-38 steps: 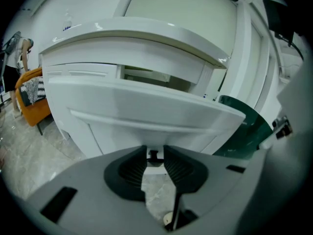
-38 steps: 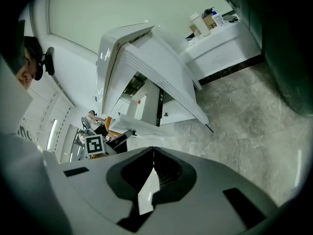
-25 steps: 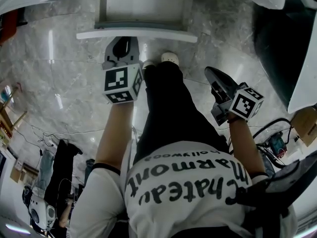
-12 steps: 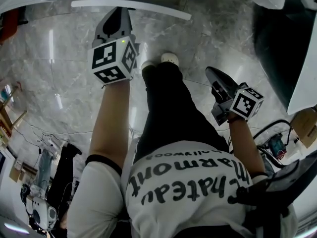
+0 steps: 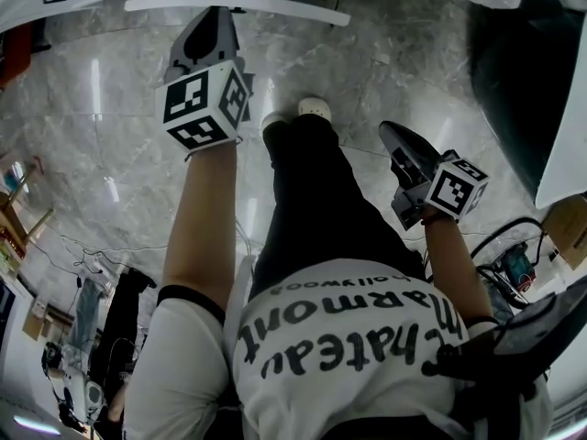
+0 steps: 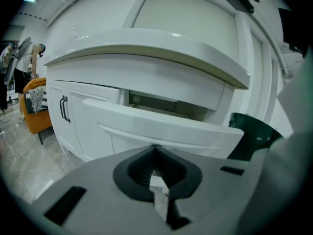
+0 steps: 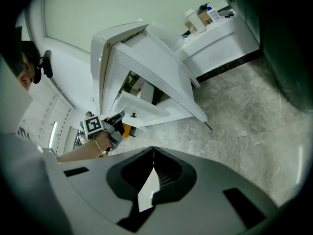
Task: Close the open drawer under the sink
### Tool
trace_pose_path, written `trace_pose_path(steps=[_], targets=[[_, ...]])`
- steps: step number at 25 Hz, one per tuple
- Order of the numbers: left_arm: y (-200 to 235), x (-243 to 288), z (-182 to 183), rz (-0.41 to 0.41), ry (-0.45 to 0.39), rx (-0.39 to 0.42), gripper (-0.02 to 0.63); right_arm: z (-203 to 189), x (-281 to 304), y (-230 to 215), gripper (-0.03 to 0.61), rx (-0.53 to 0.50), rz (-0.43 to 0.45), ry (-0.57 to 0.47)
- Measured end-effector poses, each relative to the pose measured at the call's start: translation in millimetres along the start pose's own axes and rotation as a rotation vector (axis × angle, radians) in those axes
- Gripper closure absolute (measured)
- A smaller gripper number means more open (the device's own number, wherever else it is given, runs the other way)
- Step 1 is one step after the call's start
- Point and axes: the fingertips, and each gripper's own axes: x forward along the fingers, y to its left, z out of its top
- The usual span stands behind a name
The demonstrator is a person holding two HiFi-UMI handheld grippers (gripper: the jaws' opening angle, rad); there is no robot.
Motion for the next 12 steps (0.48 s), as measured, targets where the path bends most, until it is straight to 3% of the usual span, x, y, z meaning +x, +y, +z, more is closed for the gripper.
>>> trace_pose_path(steps=[12], targets=[[-1,11,6,-0.014,-0.005,-0.016,0.607,1,3,-6,0.568,0.014,-0.009,-0.005]])
